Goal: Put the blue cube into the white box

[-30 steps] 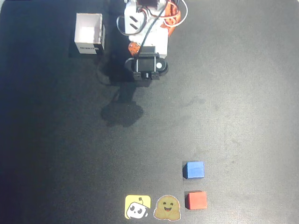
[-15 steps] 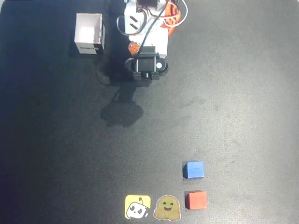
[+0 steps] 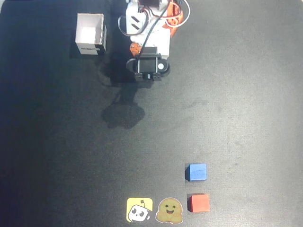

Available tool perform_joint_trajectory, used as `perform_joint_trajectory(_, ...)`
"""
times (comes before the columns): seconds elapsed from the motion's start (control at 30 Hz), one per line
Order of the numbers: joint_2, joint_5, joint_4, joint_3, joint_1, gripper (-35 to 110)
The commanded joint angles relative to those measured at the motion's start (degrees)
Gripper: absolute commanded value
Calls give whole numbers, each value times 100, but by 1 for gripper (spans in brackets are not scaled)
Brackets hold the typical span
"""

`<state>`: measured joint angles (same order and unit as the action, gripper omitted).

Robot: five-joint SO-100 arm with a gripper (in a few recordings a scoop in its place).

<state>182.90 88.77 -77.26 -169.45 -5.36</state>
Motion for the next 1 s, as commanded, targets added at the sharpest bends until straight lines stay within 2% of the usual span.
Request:
perform_joint_trajectory(0.0,18,123,176,18,-53,0)
perform_joint_trajectory(0.3,-246,-62,1187,343,97,0)
perform_joint_trajectory(0.4,-1644,-97,1670,1116,211,0)
perform_joint_trajectory(0.53,-3560,-88,1556,2839,369,0)
perform_joint_trajectory(0.97,-7515,1714,1626,6231,1626,0)
